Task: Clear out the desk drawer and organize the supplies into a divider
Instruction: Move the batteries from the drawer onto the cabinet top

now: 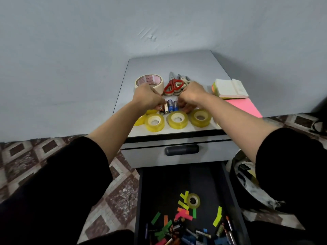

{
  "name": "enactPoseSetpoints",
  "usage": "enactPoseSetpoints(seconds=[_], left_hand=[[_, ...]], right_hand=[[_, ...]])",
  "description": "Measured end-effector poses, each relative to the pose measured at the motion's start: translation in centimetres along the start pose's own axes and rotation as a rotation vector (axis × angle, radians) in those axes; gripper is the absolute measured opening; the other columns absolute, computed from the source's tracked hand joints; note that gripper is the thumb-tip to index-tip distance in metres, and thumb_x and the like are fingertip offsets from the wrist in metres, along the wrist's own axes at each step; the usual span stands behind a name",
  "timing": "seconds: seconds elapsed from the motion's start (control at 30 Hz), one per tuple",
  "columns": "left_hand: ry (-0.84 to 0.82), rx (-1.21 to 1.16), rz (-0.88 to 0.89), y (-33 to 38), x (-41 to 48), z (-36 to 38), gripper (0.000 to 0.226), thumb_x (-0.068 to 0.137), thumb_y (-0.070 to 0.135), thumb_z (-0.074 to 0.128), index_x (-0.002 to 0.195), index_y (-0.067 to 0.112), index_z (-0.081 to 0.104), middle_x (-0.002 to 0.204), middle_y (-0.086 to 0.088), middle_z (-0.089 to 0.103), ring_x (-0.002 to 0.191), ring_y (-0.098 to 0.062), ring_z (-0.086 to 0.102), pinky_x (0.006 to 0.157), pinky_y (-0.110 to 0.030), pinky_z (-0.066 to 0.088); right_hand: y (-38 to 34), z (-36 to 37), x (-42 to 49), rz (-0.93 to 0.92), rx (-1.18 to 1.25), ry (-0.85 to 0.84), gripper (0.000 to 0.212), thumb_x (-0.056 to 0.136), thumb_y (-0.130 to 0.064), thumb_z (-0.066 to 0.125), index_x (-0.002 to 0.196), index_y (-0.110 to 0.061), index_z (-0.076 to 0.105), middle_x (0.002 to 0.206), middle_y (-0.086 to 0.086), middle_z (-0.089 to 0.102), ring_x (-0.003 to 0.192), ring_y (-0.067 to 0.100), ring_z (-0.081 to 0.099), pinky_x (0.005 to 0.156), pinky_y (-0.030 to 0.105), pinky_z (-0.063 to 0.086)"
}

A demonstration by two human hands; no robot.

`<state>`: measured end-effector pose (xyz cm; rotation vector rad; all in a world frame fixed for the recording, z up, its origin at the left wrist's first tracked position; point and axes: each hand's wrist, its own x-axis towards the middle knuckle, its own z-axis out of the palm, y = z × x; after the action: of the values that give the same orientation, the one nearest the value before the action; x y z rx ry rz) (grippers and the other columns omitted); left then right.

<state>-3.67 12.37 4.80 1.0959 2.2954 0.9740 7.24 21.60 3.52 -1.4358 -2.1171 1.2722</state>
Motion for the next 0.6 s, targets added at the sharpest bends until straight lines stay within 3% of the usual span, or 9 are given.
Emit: enactPoseSetpoints(seconds=[0.07,0.13,0.23,0.33,0.47,0.53,0.6], left_hand=[[0.012,-0.043,0.001,-0.3,-0.6,-0.1,0.008,0.076,0.005,0.074,0.074,0.006,0.066,0.070,-0.008,0.065,0.045,-0.007,0.055,0.058,-0.020,0.054],[0.024,-0.086,0.017,-0.4,-1.5,-0.2,0.008,0.077,0.004,0.072,0.073,0.007,0.066,0.068,-0.006,0.064,0.035,0.000,0.051,0.046,-0.013,0.049],[0.044,-0.162,0.063,-0.6,-3.2,-0.3,0.013,0.081,0.004,0.066,0.070,0.009,0.064,0.062,-0.005,0.059,0.033,-0.001,0.048,0.041,-0.012,0.042],[-0.054,-0.201,0.089,-1.1,-6.3,0.0,0.015,0.084,0.007,0.064,0.070,0.009,0.062,0.058,-0.002,0.056,0.034,-0.001,0.045,0.040,-0.012,0.037],[-0.392,-0.223,0.103,-4.7,-11.3,2.3,0.015,0.086,0.009,0.065,0.071,0.013,0.062,0.054,0.004,0.057,0.039,-0.002,0.046,0.038,-0.011,0.030],[-0.482,-0.181,0.050,-8.4,-13.2,4.3,0.012,0.086,0.011,0.064,0.074,0.014,0.064,0.058,0.004,0.059,0.041,-0.001,0.048,0.039,-0.011,0.030],[-0.512,-0.141,-0.059,-12.7,-14.5,6.5,0.011,0.086,0.012,0.064,0.076,0.014,0.064,0.062,0.002,0.059,0.041,0.002,0.049,0.040,-0.010,0.032]], right_hand=[[0.0,0.2,-0.2,-0.004,-0.024,0.021,0.013,0.087,0.001,0.055,0.094,0.008,0.063,0.071,0.015,0.066,0.042,0.021,0.062,0.045,0.030,0.055],[0.0,0.3,-0.6,-0.037,-0.090,0.085,0.017,0.086,-0.003,0.056,0.098,0.005,0.064,0.078,0.013,0.068,0.057,0.024,0.067,0.058,0.032,0.058],[-0.3,-0.1,-1.8,-0.202,-0.229,0.420,0.019,0.083,-0.008,0.056,0.096,-0.005,0.069,0.096,0.011,0.069,0.089,0.026,0.066,0.071,0.027,0.050],[-0.6,-0.1,-5.0,-0.353,-0.077,0.572,0.013,0.081,-0.009,0.056,0.081,-0.012,0.069,0.086,0.003,0.069,0.084,0.017,0.063,0.066,0.022,0.043],[3.6,2.5,-11.5,-0.463,0.176,0.435,0.009,0.078,-0.007,0.065,0.070,-0.012,0.065,0.058,-0.006,0.054,0.056,0.005,0.049,0.057,0.018,0.040],[7.8,4.9,-13.9,-0.424,0.191,0.373,0.008,0.077,-0.006,0.067,0.069,-0.006,0.066,0.055,-0.004,0.053,0.053,0.007,0.046,0.057,0.021,0.040],[12.3,7.4,-15.5,-0.332,0.168,0.284,0.010,0.078,-0.003,0.067,0.068,-0.006,0.067,0.054,-0.005,0.053,0.050,0.004,0.047,0.055,0.013,0.038]])
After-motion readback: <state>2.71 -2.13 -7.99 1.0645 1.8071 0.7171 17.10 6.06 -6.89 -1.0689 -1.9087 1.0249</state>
